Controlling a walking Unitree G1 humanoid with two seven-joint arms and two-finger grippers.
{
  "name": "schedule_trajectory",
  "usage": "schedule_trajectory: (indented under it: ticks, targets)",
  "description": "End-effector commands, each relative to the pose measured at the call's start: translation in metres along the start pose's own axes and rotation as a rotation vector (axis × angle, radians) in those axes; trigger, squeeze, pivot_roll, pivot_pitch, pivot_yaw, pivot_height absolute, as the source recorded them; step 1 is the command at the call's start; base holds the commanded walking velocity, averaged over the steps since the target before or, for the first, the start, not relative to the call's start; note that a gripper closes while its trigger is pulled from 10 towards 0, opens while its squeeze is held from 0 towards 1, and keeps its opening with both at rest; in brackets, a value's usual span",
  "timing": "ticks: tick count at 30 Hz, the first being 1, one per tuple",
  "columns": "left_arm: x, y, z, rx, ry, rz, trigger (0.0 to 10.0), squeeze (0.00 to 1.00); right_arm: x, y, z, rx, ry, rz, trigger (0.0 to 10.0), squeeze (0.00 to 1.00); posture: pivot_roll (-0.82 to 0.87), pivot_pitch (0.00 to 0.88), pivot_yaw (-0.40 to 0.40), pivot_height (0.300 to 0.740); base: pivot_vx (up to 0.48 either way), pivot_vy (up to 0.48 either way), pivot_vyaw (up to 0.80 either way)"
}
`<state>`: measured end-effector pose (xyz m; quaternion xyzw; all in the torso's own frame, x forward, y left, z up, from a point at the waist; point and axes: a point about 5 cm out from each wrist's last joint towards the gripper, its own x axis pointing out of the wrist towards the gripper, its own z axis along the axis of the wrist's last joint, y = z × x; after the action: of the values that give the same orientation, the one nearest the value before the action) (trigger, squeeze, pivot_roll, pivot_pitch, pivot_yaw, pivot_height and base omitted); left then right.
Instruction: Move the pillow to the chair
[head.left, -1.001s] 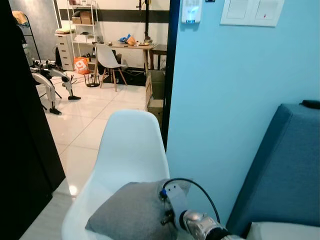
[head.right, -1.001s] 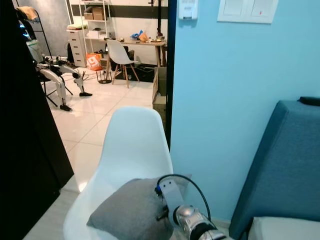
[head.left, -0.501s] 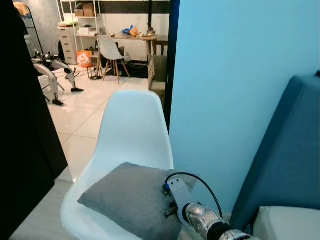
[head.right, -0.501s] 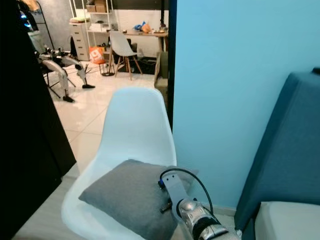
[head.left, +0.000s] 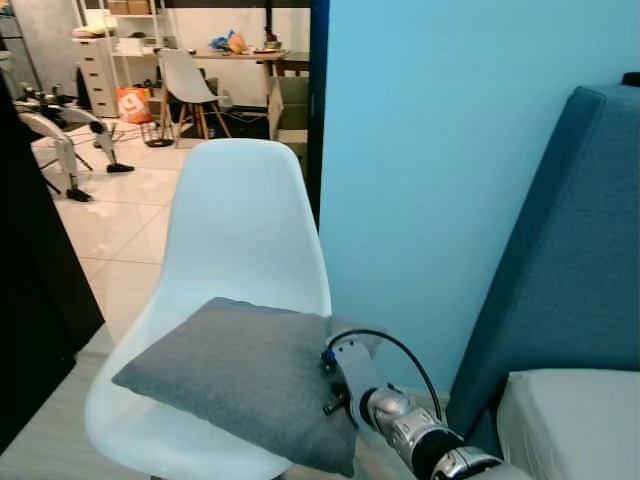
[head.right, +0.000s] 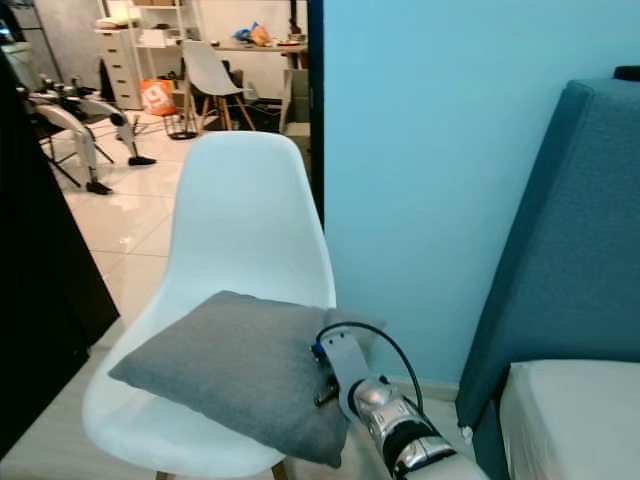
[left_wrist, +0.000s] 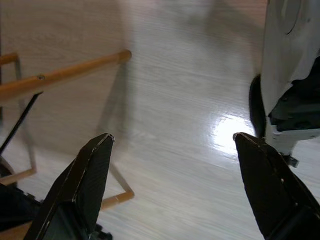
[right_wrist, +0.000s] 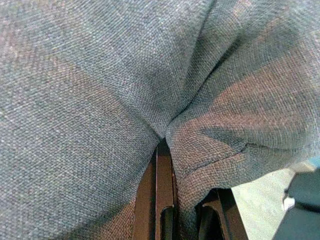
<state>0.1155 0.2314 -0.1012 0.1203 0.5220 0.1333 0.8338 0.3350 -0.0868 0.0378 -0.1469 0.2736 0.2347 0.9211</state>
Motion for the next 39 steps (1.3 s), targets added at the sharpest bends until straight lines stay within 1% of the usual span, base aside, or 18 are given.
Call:
schedule_trajectory:
  ticks: [1,4,6,7,8,13,15,16,18,22,25,30,31,32,33,35,38,39]
  targets:
    - [-0.001,0.004,-0.009,0.015,0.011,0.009,10.0,0.0,0.002,0.003,0.02,-0.043,-0.051,0.011,10.0,0.0,0.08,0.083,-0.059,0.516,0.0,0.0,0.0]
    - [-0.002,0.003,-0.01,0.013,0.015,0.005,10.0,0.0,0.003,0.004,0.027,-0.053,-0.074,0.013,10.0,0.0,0.08,0.083,-0.059,0.511,0.0,0.0,0.0]
    - [-0.003,0.002,-0.016,0.018,0.025,-0.002,10.0,0.0,0.003,0.003,0.048,-0.081,-0.124,-0.01,10.0,0.0,0.1,0.104,-0.064,0.501,0.0,0.0,0.0]
    - [-0.003,0.002,-0.016,0.018,0.025,-0.002,10.0,0.0,0.003,0.003,0.048,-0.081,-0.124,-0.01,10.0,0.0,0.1,0.104,-0.064,0.501,0.0,0.0,0.0]
    - [-0.004,0.002,-0.02,0.018,0.03,-0.001,10.0,0.0,0.004,0.005,0.056,-0.092,-0.14,-0.018,10.0,0.0,0.11,0.124,-0.068,0.496,0.0,0.0,0.0]
    - [-0.006,0.002,-0.027,0.01,0.04,-0.005,10.0,0.0,0.004,0.009,0.065,-0.111,-0.159,-0.02,10.0,0.0,0.13,0.145,-0.072,0.486,0.0,0.0,0.0]
    - [-0.008,0.002,-0.034,0.016,0.046,-0.01,10.0,0.0,0.005,0.016,0.077,-0.022,-0.202,-0.02,10.0,0.0,0.15,0.159,-0.074,0.476,0.0,0.0,0.0]
    - [-0.008,0.002,-0.034,0.016,0.046,-0.01,10.0,0.0,0.005,0.016,0.077,-0.022,-0.202,-0.02,10.0,0.0,0.15,0.159,-0.074,0.476,0.0,0.0,0.0]
    - [-0.009,0.003,-0.037,0.021,0.052,-0.008,10.0,0.0,0.004,0.02,0.091,0.033,-0.248,-0.022,10.0,0.0,0.15,0.161,-0.066,0.466,0.0,0.0,0.0]
    - [-0.008,0.004,-0.036,0.037,0.047,-0.013,10.0,0.0,0.003,0.027,0.109,0.054,-0.302,0.009,10.0,0.0,0.14,0.153,-0.06,0.452,0.0,0.0,0.0]
    - [-0.007,0.005,-0.032,0.04,0.038,-0.013,10.0,0.0,0.003,0.035,0.116,0.074,-0.328,0.067,10.0,0.0,0.14,0.15,-0.058,0.447,0.0,0.0,0.0]
    - [-0.004,0.004,-0.02,0.041,0.01,-0.018,10.0,0.0,0.001,0.054,0.127,0.106,-0.378,0.227,10.0,0.0,0.13,0.149,-0.059,0.447,0.0,0.0,0.0]
    - [-0.004,0.002,-0.017,0.04,0.001,-0.021,10.0,0.0,0.002,0.054,0.124,0.047,-0.359,0.196,10.0,0.0,0.13,0.146,-0.061,0.447,0.0,0.0,0.0]
    - [-0.004,0.002,-0.017,0.04,0.001,-0.021,10.0,0.0,0.002,0.054,0.124,0.047,-0.359,0.196,10.0,0.0,0.13,0.146,-0.061,0.447,0.0,0.0,0.0]
    - [-0.003,0.002,-0.015,0.039,-0.005,-0.022,10.0,0.0,0.002,0.052,0.121,0.002,-0.343,0.164,10.0,0.0,0.13,0.146,-0.061,0.447,0.0,0.0,0.0]
    - [-0.003,-0.001,-0.012,0.037,-0.012,-0.027,10.0,0.0,0.005,0.04,0.108,-0.097,-0.288,0.05,10.0,0.0,0.12,0.14,-0.064,0.447,0.0,0.0,0.0]
    - [-0.003,-0.001,-0.012,0.036,-0.012,-0.029,10.0,0.0,0.005,0.034,0.102,-0.114,-0.274,0.017,10.0,0.0,0.12,0.139,-0.064,0.447,0.0,0.0,0.0]
    - [-0.004,-0.003,-0.013,0.037,-0.011,-0.032,10.0,0.0,0.004,0.025,0.098,-0.091,-0.271,-0.03,10.0,1.0,0.11,0.136,-0.064,0.447,0.0,0.0,0.0]
